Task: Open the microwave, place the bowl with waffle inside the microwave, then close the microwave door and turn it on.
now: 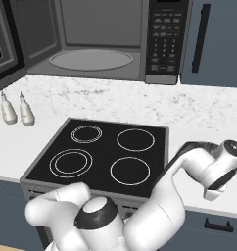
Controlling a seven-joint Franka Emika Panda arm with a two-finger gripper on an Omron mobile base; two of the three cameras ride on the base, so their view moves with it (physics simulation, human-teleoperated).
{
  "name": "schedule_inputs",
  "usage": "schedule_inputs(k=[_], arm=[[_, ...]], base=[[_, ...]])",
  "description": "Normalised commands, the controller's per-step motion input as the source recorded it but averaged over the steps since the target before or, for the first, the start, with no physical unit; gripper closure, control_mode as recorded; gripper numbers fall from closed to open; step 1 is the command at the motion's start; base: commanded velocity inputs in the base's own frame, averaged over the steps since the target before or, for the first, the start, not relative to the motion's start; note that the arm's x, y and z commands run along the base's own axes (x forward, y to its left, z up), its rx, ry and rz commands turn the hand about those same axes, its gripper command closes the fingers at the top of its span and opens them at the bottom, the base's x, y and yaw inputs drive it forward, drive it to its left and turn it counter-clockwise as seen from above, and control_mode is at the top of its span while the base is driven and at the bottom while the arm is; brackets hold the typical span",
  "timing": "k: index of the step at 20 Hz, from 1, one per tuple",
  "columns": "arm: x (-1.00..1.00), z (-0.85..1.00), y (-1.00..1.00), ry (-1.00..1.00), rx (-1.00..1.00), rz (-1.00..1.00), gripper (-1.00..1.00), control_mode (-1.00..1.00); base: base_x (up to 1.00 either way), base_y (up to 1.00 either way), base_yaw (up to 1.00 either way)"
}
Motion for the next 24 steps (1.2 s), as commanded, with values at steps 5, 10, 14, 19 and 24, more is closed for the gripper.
schedule_inputs(k=[5,10,14,19,24], arm=[[-0.48,0.96,0.22,-0.09,0.0,0.0,1.0,-1.0],[-0.61,0.82,0.31,-0.17,-0.03,0.0,1.0,-1.0],[-0.4,0.8,0.52,-0.21,-0.02,0.0,1.0,-1.0],[-0.4,0.82,0.62,-0.14,-0.02,0.0,1.0,-1.0],[-0.12,0.75,0.67,-0.14,-0.03,0.03,1.0,-1.0]], base=[[0.0,0.0,0.0],[0.0,0.0,0.0],[0.0,0.0,0.0],[0.0,0.0,0.0],[0.0,0.0,0.0]])
